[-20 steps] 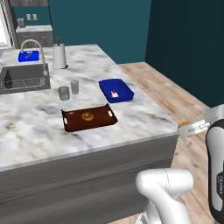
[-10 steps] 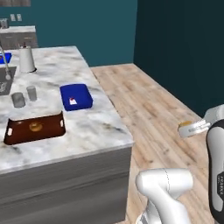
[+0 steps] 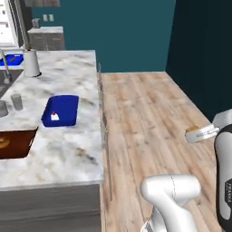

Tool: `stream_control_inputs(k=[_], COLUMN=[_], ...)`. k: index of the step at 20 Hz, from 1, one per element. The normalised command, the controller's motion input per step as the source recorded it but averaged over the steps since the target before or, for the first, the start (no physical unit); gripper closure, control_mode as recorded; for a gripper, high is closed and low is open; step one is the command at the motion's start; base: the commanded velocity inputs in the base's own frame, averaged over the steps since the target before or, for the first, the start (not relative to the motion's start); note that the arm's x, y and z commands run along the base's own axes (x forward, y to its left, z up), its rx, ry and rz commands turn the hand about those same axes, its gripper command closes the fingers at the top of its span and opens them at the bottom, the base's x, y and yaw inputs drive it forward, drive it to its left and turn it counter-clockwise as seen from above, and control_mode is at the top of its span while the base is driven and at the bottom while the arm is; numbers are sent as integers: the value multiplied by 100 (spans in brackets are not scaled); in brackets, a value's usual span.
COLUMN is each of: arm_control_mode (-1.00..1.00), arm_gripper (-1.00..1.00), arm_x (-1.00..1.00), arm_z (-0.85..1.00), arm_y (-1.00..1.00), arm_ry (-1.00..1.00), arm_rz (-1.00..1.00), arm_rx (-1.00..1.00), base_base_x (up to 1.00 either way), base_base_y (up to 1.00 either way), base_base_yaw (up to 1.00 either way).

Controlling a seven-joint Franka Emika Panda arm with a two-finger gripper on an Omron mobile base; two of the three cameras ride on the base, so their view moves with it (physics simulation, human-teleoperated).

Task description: Take the cakes from the fridge and place them on the empty tray on the dining counter.

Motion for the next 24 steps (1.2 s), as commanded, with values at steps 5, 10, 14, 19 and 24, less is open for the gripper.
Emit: stream_control_inputs(k=[5, 10, 14, 19, 24], arm_control_mode=[100, 100, 100, 100, 100], arm_gripper=[100, 100, 100, 100, 100], arm_x=[0, 0, 0, 0, 0], arm_z=[0, 0, 0, 0, 0], arm_y=[0, 0, 0, 0, 0], arm_ry=[0, 0, 0, 0, 0], arm_rz=[0, 0, 0, 0, 0], arm_rx=[0, 0, 0, 0, 0], base_base_x=[56, 20, 4, 0, 0], base_base_y=[-96, -71, -66, -99, -99], base_base_yaw=[63, 68, 70, 48, 36])
